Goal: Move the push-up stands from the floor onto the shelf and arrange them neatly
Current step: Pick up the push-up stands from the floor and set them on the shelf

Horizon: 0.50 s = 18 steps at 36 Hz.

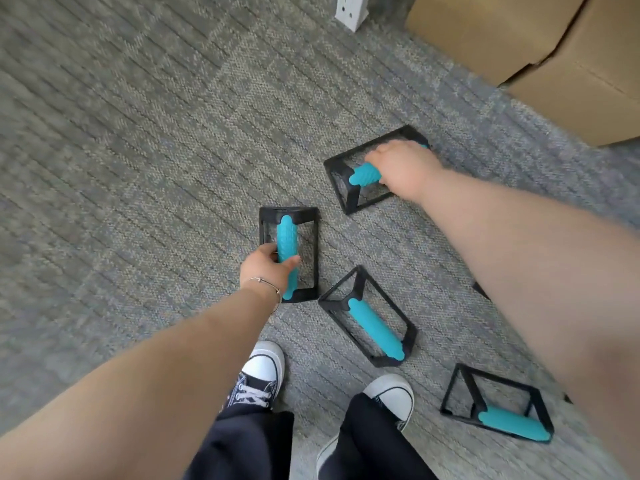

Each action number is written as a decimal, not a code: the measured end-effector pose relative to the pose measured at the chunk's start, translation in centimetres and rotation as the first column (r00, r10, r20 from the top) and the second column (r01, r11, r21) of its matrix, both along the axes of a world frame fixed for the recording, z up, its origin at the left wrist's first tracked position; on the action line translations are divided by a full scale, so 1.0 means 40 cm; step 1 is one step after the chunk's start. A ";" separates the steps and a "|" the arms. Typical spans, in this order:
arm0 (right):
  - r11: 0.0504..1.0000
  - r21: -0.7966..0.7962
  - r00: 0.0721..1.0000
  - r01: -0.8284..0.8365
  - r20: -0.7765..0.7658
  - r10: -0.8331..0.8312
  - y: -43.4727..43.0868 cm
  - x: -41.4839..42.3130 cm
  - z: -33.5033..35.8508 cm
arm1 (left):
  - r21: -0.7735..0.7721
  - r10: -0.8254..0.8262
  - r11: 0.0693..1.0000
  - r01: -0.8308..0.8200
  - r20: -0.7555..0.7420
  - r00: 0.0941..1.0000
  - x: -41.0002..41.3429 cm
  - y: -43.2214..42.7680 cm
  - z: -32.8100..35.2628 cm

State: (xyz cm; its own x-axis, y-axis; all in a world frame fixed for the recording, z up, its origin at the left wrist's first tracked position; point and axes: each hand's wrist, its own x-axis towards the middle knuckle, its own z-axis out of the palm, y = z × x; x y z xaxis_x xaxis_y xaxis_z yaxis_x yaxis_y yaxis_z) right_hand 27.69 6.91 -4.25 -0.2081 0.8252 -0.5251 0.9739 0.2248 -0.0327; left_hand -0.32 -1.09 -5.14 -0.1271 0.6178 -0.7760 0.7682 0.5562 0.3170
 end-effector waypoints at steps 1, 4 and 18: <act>1.000 0.003 1.000 0.004 -0.006 -0.004 -0.006 0.002 0.005 | 0.006 -0.015 1.000 0.015 -0.004 1.000 0.000 0.002 0.007; 0.993 -0.013 0.992 0.117 -0.040 -0.117 -0.040 0.003 0.044 | 0.028 -0.011 1.000 0.011 0.002 1.000 0.001 0.011 0.050; 0.503 -0.118 0.462 0.856 -0.261 -0.847 -0.327 0.013 0.631 | 0.133 -0.107 0.986 0.098 0.060 0.992 0.104 0.055 0.644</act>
